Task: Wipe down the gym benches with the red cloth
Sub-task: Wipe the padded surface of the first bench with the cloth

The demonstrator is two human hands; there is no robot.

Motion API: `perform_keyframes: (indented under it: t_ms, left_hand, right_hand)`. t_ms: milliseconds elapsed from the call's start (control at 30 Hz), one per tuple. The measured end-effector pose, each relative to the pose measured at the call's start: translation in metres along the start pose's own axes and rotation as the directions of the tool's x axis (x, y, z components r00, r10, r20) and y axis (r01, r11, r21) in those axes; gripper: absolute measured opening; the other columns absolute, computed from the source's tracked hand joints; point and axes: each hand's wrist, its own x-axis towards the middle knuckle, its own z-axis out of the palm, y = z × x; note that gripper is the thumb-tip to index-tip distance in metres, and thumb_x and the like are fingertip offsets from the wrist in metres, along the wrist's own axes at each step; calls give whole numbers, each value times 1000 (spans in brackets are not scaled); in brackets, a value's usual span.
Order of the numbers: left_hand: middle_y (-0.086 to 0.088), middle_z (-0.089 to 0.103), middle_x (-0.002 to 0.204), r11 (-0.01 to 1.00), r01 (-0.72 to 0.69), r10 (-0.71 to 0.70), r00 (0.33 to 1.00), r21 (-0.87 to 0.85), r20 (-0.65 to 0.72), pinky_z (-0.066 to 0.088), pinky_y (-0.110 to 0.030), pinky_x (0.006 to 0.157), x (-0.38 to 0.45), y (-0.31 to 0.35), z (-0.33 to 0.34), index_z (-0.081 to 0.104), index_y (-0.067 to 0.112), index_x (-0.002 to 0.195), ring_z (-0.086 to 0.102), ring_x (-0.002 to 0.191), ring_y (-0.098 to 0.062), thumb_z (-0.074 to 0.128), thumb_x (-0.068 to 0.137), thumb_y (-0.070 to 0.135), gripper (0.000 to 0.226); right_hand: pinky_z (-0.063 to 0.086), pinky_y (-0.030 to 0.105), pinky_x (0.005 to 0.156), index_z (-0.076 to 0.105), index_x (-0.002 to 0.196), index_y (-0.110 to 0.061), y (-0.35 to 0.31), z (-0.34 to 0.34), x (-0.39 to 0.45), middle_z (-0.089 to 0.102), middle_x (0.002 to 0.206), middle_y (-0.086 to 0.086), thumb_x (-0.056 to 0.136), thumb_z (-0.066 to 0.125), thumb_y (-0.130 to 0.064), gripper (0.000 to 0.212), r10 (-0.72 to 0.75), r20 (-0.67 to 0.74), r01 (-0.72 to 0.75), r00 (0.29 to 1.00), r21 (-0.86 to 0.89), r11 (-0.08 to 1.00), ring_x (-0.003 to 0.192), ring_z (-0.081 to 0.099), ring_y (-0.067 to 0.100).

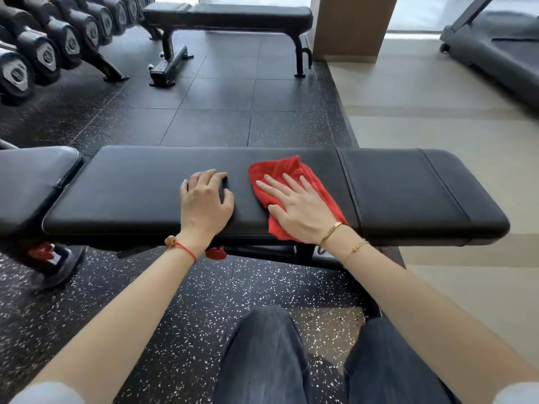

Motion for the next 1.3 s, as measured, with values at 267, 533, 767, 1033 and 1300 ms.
perform_keyframes:
  t_ms: [267, 533, 767, 1033, 1300]
  left_hand:
    - [-3, 55, 138, 1000, 6, -8, 998, 30, 59, 23, -50, 117, 1, 0, -4, 58, 16, 129, 42, 133, -25, 50, 91, 27, 40]
    - [0, 59, 130, 1000, 5, -5, 1000, 18, -12, 29, -48, 112, 4, -5, 1, 62, 20, 120, 47, 126, -25, 51, 86, 28, 36]
    - [0, 55, 139, 1000, 15, -15, 1000, 7, 23, 24, -48, 117, 3, -4, -1, 60, 19, 129, 43, 133, -23, 52, 90, 27, 40]
    - [-8, 64, 124, 999, 10, -9, 999, 40, -34, 36, -46, 109, 7, -40, -18, 66, 12, 115, 53, 121, -31, 60, 85, 18, 31]
    - [-7, 64, 125, 997, 38, -33, 997, 65, -74, 36, -48, 107, 8, -68, -26, 65, 13, 117, 53, 122, -29, 53, 86, 22, 34]
  right_hand:
    - [-3, 43, 122, 16, 153, -41, 12, -8, 36, 11, 162, -14, 101, 30, -40, 54, 271, 1, -271, 963, 11, 963, 151, 4, 19]
    - [-3, 45, 122, 13, 153, -42, -4, -3, 30, 9, 162, -14, 100, 32, -40, 56, 110, 54, -110, 992, 0, 994, 151, 3, 20]
    - [-1, 43, 122, 17, 153, -36, 7, -3, 49, 13, 162, -13, 100, 35, -37, 56, 175, -15, -175, 984, -2, 984, 151, 6, 19]
    - [-4, 44, 121, 14, 154, -36, -34, 6, 79, 11, 162, -12, 101, 33, -37, 57, 31, 28, -31, 999, -7, 1000, 151, 4, 21]
    - [3, 42, 121, 19, 153, -37, 8, -3, 40, 17, 161, -14, 98, 38, -36, 58, 43, -27, -44, 999, -48, 998, 150, 11, 15]
